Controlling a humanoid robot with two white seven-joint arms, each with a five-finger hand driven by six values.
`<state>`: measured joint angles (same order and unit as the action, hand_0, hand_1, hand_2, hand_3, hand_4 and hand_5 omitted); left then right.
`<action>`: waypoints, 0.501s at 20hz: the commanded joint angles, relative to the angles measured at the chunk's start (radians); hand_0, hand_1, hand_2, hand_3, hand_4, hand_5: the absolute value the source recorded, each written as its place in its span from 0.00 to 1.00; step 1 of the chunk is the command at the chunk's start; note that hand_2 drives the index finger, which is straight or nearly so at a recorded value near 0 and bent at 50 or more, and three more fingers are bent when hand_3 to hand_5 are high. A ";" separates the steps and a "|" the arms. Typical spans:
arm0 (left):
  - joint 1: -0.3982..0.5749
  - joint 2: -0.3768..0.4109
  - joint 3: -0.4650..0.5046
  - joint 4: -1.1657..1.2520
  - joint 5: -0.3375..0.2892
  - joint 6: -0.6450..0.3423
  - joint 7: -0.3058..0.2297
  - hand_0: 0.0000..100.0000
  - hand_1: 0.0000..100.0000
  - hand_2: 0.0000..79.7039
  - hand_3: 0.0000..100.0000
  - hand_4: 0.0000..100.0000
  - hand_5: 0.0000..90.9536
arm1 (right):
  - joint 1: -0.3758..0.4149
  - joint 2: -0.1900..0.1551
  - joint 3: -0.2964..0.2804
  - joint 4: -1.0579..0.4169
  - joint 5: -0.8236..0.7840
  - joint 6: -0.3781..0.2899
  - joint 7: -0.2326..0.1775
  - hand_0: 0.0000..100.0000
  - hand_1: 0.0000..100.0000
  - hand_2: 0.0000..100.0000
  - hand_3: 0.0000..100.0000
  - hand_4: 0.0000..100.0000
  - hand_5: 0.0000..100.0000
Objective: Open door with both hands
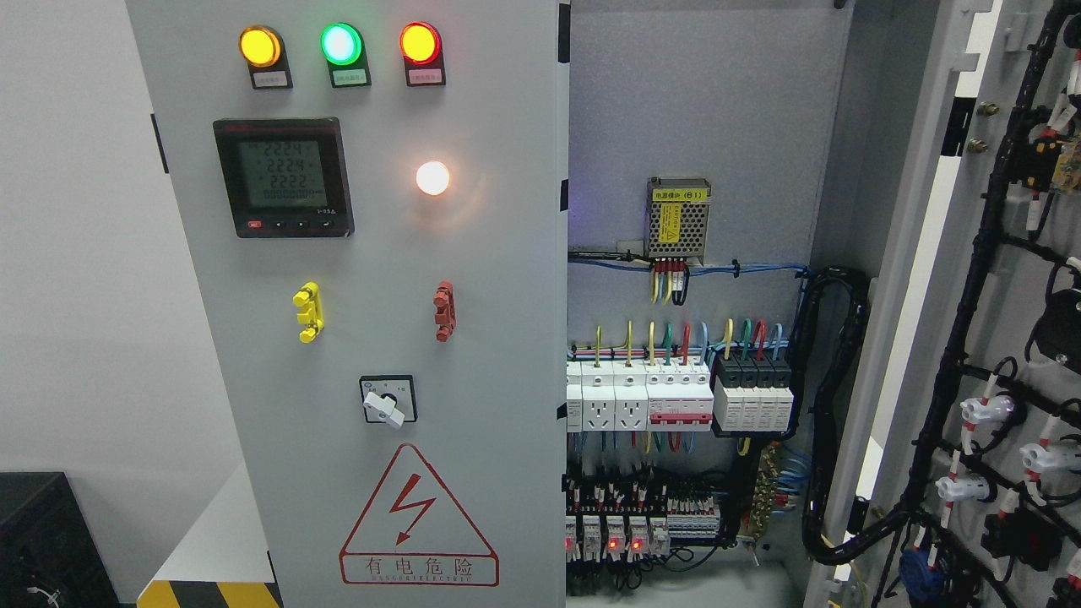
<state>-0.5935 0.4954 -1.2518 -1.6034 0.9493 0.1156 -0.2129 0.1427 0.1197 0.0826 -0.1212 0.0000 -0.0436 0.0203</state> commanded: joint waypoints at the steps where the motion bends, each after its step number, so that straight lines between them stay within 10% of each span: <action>1: 0.253 0.088 0.008 0.342 -0.122 -0.019 -0.003 0.12 0.56 0.00 0.00 0.00 0.00 | 0.000 0.000 0.000 0.000 -0.031 0.001 0.000 0.10 0.13 0.00 0.00 0.00 0.00; 10: 0.429 -0.171 0.098 1.174 -0.124 -0.235 -0.037 0.12 0.56 0.00 0.00 0.00 0.00 | 0.000 0.000 0.000 0.000 -0.029 0.001 0.000 0.10 0.13 0.00 0.00 0.00 0.00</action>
<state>-0.2852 0.4768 -1.2326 -1.1511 0.8470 -0.0594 -0.2310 0.1427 0.1197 0.0827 -0.1212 0.0000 -0.0436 0.0201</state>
